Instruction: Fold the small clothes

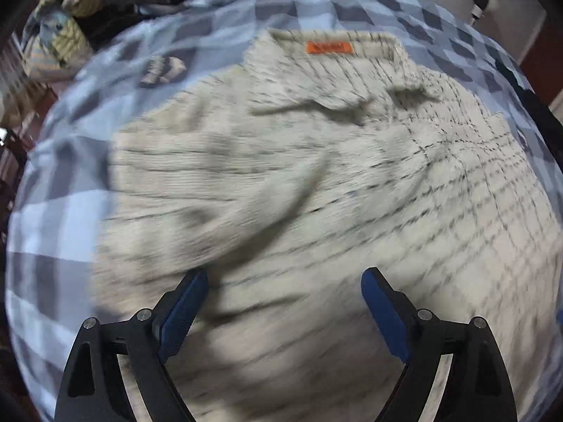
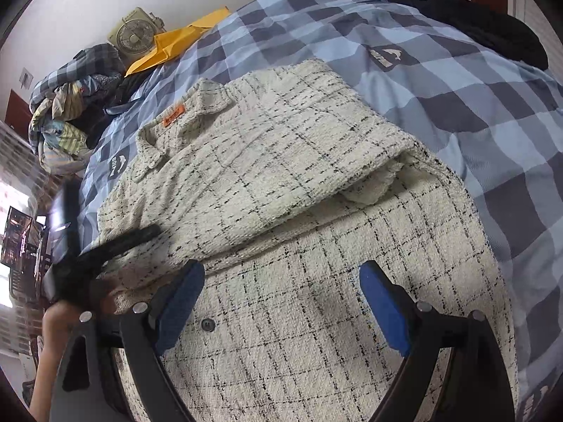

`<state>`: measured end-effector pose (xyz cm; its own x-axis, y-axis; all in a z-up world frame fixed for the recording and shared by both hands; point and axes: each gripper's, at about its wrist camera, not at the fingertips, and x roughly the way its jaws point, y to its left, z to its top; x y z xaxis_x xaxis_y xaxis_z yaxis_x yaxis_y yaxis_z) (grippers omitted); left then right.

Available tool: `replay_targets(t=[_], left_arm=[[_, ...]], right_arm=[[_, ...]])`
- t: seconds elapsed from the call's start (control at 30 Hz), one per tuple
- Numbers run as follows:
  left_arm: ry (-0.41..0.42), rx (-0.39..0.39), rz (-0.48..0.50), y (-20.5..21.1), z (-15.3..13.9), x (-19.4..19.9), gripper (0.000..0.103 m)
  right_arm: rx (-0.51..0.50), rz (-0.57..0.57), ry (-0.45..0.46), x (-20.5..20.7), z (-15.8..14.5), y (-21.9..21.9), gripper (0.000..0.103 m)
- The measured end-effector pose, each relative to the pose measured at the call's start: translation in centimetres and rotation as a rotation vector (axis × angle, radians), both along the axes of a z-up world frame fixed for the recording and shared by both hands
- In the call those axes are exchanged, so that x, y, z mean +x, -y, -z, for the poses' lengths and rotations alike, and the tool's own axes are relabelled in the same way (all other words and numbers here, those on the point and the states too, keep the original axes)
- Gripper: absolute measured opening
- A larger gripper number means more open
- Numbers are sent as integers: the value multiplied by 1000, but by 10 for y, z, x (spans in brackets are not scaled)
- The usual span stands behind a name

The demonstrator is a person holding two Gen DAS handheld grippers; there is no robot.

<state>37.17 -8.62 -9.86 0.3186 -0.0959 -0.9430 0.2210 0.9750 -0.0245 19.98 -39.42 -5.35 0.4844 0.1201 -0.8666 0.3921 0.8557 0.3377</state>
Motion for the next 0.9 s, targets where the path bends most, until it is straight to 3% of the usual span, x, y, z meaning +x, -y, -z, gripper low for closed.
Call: replay_targets(t=[0.17, 0.27, 0.37, 0.43, 0.53, 0.73, 0.9], left_arm=[[120, 4, -130, -47, -30, -14, 90], [87, 13, -153, -61, -19, -19, 90], [70, 125, -133, -63, 1, -29, 91], [46, 140, -90, -71, 10, -43, 91], [82, 104, -102, -81, -15, -66, 91], [172, 157, -29, -100, -94, -159, 90], [147, 85, -27, -131, -112, -233, 90]], right_arm=[[-73, -40, -9, 2, -3, -16, 87], [-95, -51, 0, 1, -8, -22, 87], [-133, -64, 19, 0, -14, -26, 88], [-166, -66, 15, 2, -15, -28, 88], [-174, -57, 14, 0, -16, -24, 87], [-143, -47, 27, -19, -29, -16, 87], [-36, -120, -3, -58, -45, -8, 88]])
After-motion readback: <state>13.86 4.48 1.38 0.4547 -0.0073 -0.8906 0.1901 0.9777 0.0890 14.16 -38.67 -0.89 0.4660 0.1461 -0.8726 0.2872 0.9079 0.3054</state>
